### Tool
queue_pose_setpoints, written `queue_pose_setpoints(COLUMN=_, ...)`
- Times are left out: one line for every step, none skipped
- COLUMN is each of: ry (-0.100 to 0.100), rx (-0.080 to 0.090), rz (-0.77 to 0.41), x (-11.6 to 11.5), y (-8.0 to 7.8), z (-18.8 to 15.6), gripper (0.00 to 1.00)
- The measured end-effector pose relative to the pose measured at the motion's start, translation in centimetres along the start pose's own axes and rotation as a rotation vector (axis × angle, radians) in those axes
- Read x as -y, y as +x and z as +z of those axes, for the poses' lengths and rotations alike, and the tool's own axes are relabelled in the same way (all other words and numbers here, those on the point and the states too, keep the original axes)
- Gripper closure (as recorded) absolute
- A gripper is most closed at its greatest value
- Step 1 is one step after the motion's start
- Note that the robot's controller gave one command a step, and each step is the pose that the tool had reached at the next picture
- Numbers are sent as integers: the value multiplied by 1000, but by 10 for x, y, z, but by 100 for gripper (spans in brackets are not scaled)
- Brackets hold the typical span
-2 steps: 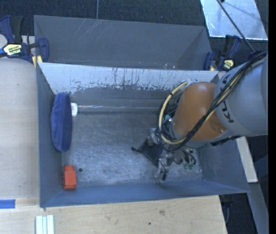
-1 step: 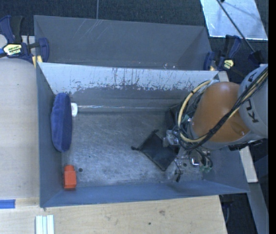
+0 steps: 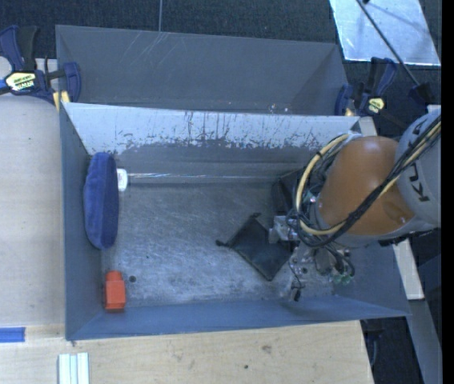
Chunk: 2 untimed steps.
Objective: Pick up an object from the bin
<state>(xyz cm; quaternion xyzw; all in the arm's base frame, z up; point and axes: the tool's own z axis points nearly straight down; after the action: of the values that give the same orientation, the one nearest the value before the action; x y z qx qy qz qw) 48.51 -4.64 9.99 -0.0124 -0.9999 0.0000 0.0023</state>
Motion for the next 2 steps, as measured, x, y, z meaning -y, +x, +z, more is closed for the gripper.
queue_pose_setpoints(ry=2, rx=9, rz=-388, x=24, y=-26, z=30, gripper=0)
queue_pose_setpoints(ry=2, rx=10, rz=-387, x=24, y=-26, z=30, gripper=0)
